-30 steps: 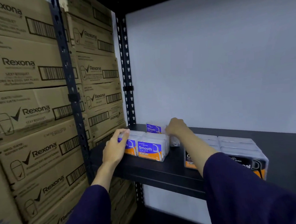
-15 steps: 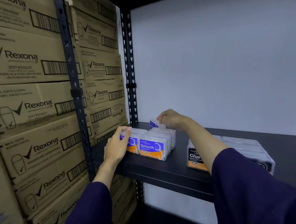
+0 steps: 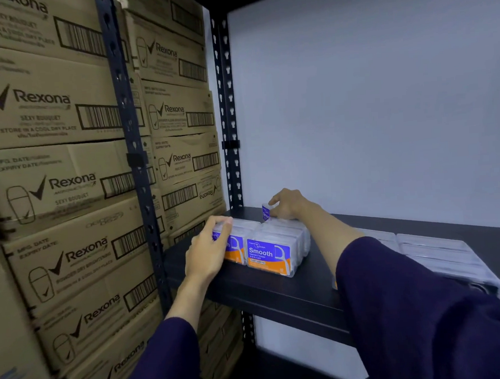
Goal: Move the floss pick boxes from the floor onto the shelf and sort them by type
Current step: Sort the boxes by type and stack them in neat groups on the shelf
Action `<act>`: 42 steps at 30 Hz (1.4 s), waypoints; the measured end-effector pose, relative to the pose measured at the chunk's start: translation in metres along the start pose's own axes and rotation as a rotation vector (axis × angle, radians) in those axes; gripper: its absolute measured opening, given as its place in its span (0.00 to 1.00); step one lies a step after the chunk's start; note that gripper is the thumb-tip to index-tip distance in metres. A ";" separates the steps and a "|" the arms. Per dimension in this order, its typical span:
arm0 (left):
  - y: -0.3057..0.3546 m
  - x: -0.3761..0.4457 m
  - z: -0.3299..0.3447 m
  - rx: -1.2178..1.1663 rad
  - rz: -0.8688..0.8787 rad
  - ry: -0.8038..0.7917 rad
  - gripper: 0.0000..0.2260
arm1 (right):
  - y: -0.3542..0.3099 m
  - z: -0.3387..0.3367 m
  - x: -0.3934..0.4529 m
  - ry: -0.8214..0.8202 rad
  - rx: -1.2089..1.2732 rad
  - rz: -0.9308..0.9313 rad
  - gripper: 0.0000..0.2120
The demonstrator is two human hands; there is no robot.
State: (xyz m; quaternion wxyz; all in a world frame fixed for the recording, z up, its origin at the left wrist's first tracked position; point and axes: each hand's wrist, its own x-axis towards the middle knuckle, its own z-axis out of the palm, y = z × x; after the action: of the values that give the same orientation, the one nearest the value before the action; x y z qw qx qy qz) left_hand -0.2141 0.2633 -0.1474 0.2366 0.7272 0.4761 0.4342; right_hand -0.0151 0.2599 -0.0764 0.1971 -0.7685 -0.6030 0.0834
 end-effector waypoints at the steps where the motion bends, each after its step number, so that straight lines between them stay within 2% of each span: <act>1: 0.000 0.000 0.000 0.002 0.000 0.002 0.12 | -0.002 -0.001 0.000 0.021 0.036 -0.021 0.20; 3: 0.000 0.000 0.000 0.001 -0.005 0.005 0.12 | -0.007 -0.004 -0.001 0.027 0.209 -0.075 0.19; 5: 0.000 0.001 0.000 -0.005 -0.007 0.008 0.12 | -0.016 -0.005 -0.008 -0.070 0.366 -0.147 0.18; 9: -0.002 0.001 0.001 -0.001 -0.011 0.021 0.13 | -0.029 -0.008 -0.021 -0.294 0.234 -0.145 0.18; 11: -0.001 0.001 0.001 -0.003 -0.005 0.019 0.13 | -0.031 -0.010 -0.025 -0.319 0.183 -0.117 0.18; 13: -0.001 0.000 0.001 -0.002 -0.001 0.018 0.13 | -0.032 -0.013 -0.028 -0.236 0.133 -0.114 0.18; 16: 0.000 -0.001 0.000 -0.007 0.000 0.014 0.13 | -0.033 -0.017 -0.033 -0.027 0.173 -0.090 0.16; 18: 0.000 -0.002 0.000 -0.006 0.007 0.015 0.13 | -0.036 -0.016 -0.041 0.020 0.183 -0.066 0.10; 20: -0.001 -0.002 -0.001 -0.003 0.007 0.011 0.14 | -0.039 -0.008 -0.054 0.034 0.159 -0.017 0.12; 23: -0.001 -0.003 -0.002 -0.007 0.000 -0.008 0.14 | -0.041 0.016 -0.080 0.101 0.126 -0.003 0.07; 27: -0.001 -0.003 -0.003 -0.049 -0.012 -0.020 0.14 | -0.035 0.052 -0.105 0.418 0.076 0.032 0.25; 30: -0.007 0.004 -0.006 -0.181 -0.046 -0.058 0.16 | -0.023 0.065 -0.113 0.547 0.252 0.021 0.38; 33: -0.008 0.013 -0.010 -0.309 -0.117 -0.108 0.23 | -0.013 0.068 -0.114 0.492 0.590 0.037 0.51; 35: -0.006 0.020 -0.012 -0.383 -0.145 -0.182 0.27 | -0.010 0.067 -0.113 0.436 0.756 0.060 0.57; 38: -0.002 0.029 -0.014 -0.454 -0.165 -0.288 0.30 | -0.008 0.066 -0.110 0.387 0.886 0.122 0.62; 42: 0.001 0.034 -0.012 -0.509 -0.153 -0.404 0.28 | -0.004 0.067 -0.104 0.325 0.916 0.172 0.64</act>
State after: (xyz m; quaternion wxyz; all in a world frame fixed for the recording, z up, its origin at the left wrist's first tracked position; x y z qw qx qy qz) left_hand -0.2185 0.2926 -0.1268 0.5322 0.6783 0.3493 0.3671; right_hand -0.0707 0.1741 -0.1468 0.5984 -0.6531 -0.4001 0.2350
